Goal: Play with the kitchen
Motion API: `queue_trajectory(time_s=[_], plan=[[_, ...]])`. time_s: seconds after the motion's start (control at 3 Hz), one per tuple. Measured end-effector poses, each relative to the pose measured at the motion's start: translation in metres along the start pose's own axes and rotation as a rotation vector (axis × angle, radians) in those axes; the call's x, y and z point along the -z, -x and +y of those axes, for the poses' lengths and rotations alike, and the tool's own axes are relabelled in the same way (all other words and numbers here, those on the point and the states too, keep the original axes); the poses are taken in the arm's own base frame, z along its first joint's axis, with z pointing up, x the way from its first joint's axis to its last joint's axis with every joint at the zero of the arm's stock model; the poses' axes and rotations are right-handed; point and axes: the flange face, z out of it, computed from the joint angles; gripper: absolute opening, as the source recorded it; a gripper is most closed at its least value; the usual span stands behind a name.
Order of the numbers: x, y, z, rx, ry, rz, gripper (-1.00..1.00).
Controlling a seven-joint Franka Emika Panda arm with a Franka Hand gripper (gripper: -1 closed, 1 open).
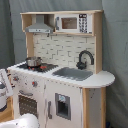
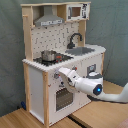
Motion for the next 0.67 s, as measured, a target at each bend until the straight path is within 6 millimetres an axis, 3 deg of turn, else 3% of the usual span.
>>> queue_trajectory(time_s=[0.33, 0.67], plan=[[0.029, -0.01, -0.007, 0.006, 0.002, -0.008, 1.0], [0.047, -0.008, 0.015, 0.02, 0.036, -0.028, 1.0]])
